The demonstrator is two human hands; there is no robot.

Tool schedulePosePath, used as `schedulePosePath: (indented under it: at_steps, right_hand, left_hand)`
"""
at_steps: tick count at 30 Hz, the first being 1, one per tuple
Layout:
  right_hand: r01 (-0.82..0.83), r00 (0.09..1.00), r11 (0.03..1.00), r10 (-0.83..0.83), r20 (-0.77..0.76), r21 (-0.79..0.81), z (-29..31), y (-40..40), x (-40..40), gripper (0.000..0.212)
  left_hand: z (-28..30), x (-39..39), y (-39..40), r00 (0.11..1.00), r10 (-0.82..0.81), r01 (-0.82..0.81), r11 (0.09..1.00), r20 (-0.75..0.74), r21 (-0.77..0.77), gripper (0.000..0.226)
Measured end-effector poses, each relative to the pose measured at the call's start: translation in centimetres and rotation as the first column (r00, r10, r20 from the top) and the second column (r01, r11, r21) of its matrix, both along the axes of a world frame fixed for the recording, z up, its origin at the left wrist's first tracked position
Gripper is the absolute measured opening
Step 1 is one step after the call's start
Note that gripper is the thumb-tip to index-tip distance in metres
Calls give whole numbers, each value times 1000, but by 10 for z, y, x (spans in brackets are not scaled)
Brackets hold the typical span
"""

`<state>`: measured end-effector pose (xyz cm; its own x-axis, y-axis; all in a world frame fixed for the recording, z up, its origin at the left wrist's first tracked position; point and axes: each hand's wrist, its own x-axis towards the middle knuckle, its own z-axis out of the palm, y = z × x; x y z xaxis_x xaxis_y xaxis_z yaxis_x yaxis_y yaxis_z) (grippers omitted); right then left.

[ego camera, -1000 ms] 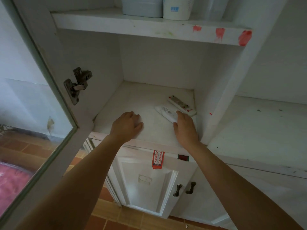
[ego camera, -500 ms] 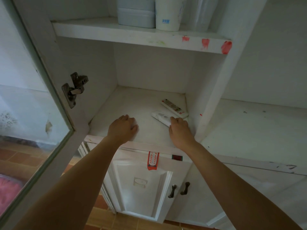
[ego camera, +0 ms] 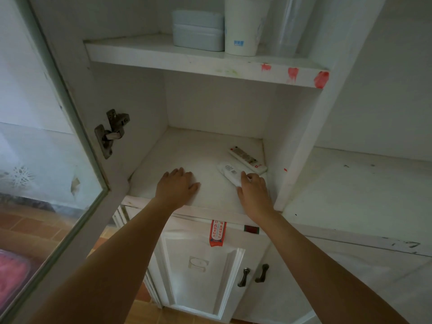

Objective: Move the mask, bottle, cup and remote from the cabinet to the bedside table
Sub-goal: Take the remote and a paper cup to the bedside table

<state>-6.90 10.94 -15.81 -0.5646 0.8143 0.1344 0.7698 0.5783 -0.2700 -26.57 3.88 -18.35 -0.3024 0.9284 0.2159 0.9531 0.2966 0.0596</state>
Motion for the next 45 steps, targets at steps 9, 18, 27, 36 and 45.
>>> schedulePosePath:
  at_steps: [9,18,27,36,45]
  right_hand:
    - [34,989,999,-34,-147,-7,10,-14,9,48]
    - [25,950,997,0,-311,77,30,-44,29,44]
    - [-101,894,986,150,-422,136,75,-83,73,42]
    - [-153,855,965,237,-462,211,112,-117,106,42]
    - [-98,807,949,252,-534,300,170,-131,101,44]
  left_hand:
    - [6,12,-8,984,33,-64,982,175,175,44]
    - [41,32,-23,991,-20,-14,969,133,248,49]
    - [102,80,-59,993,21,-69,896,113,439,42]
    - [164,113,-87,997,52,-73,857,55,511,45]
    - [220,107,-108,997,82,-69,860,-4,505,47]
